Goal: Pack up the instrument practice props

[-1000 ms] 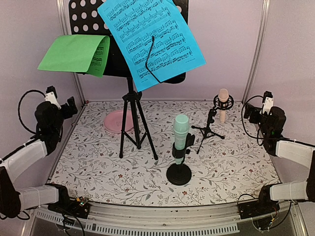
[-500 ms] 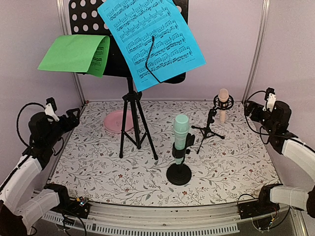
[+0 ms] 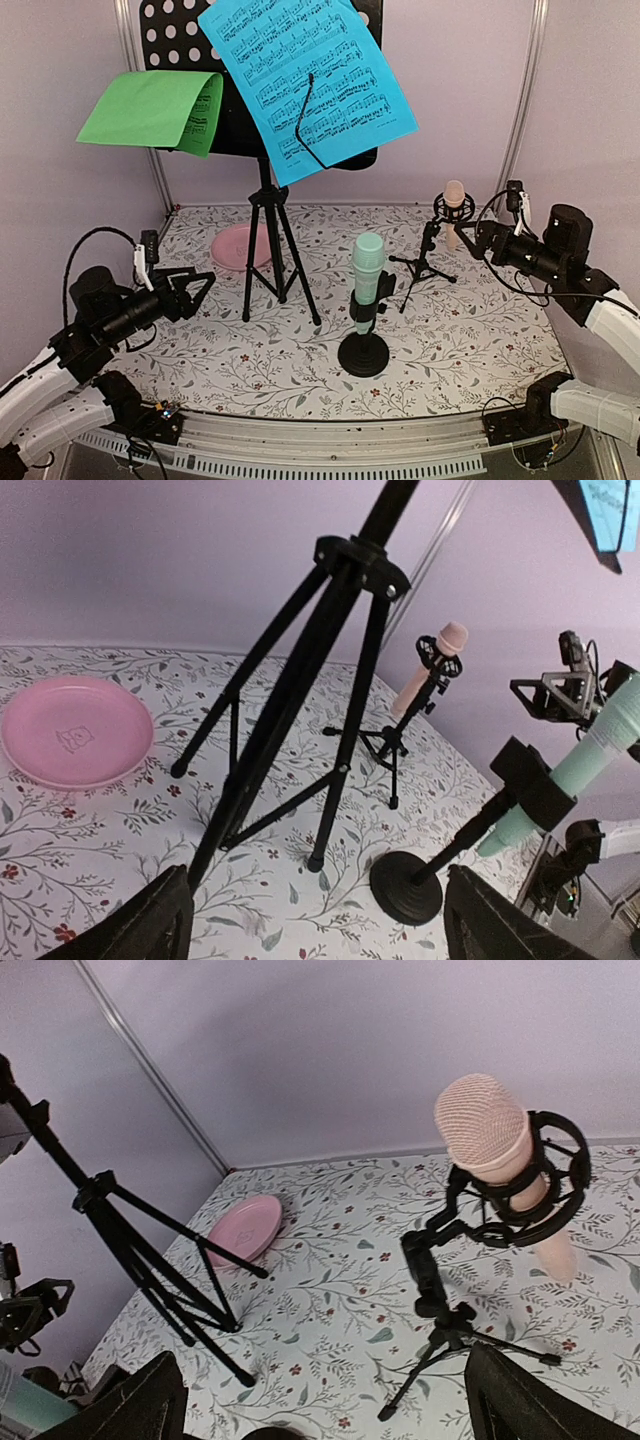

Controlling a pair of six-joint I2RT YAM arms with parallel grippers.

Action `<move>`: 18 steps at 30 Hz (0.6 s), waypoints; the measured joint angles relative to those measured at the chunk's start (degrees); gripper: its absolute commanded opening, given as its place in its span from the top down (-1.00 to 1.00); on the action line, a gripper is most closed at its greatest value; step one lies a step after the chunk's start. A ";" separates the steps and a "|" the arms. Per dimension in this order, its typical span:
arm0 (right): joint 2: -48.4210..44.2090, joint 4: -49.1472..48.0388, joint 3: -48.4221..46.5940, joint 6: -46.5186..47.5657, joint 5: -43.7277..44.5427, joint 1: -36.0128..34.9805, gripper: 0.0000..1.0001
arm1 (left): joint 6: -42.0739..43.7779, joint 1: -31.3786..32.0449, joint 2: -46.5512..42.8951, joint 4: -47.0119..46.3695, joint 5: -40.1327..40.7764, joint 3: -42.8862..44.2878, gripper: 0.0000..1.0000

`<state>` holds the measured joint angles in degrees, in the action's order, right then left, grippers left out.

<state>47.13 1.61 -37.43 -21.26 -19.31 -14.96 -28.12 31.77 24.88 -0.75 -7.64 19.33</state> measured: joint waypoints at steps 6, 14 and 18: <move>-5.35 2.08 1.18 -3.13 -2.54 -8.13 -0.98 | 0.76 16.50 1.79 -3.85 2.45 -4.76 -0.71; -10.91 1.31 7.78 -6.71 -7.89 -13.90 -0.98 | 7.02 43.63 15.43 -19.82 15.08 -9.79 -0.75; -11.26 -0.90 10.29 -8.11 -9.35 -13.92 -0.98 | 11.58 51.04 26.10 -31.87 21.20 -11.65 -0.78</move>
<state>35.88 0.71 -27.14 -29.36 -28.67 -28.88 -16.53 82.81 50.98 -32.62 13.56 7.68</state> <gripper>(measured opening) 0.989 0.886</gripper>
